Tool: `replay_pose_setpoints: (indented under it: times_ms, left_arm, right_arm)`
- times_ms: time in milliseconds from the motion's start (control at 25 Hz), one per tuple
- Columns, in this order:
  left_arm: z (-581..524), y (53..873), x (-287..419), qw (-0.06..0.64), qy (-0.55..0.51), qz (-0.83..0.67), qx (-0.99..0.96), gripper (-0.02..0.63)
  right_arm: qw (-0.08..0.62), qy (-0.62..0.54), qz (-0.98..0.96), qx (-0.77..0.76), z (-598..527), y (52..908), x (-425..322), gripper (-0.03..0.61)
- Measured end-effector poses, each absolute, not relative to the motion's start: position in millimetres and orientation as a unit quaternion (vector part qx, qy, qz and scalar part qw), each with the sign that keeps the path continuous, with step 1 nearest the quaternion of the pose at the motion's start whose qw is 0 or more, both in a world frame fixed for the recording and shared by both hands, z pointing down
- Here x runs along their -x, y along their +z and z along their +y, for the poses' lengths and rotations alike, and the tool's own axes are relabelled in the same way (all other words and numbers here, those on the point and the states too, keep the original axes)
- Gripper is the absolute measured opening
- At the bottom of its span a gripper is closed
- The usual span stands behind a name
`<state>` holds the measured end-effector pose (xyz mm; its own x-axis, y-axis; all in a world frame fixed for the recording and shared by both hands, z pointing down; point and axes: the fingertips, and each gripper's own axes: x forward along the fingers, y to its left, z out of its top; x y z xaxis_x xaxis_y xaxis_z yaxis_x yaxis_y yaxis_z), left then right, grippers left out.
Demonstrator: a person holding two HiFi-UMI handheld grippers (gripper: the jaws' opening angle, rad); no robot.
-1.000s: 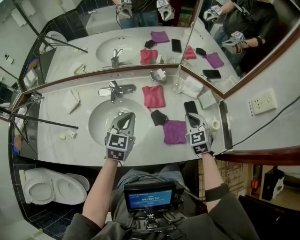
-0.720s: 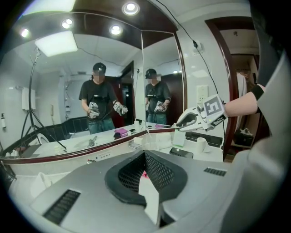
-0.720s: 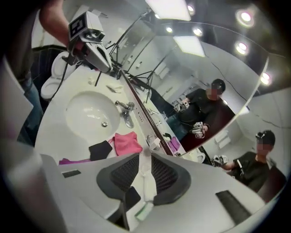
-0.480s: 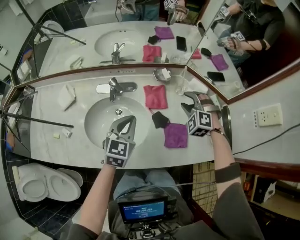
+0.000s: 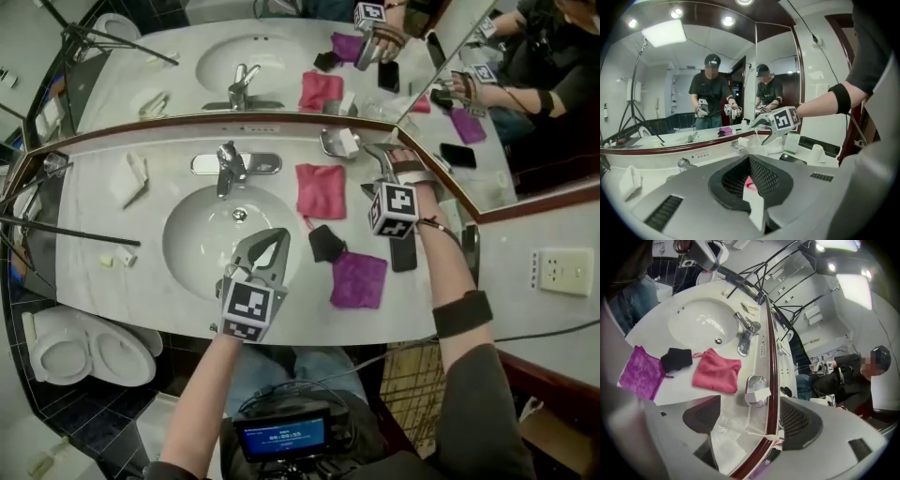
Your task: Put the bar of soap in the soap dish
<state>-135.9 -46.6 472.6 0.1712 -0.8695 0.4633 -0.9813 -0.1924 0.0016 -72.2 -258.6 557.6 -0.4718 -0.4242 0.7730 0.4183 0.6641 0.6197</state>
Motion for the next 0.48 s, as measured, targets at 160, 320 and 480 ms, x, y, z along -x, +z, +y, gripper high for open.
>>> replay_pose_setpoints:
  times_ms: [160,320,480]
  left_arm:
    - [-59,483,136,0.157,0.187,-0.607,-0.756,0.000]
    - [-63,493,139,0.166,0.183,-0.608,-0.754,0.000]
    - [-68,501,145,0.171,0.181,-0.612,-0.751,0.000]
  right_arm:
    - [0.512,-0.429,-0.744,-0.016,-287,570,92,0.423]
    - [0.518,-0.435,-0.736,-0.001,-290,596,106,0.423]
    - [0.514,-0.451,-0.729,-0.015,-302,609,114,0.416]
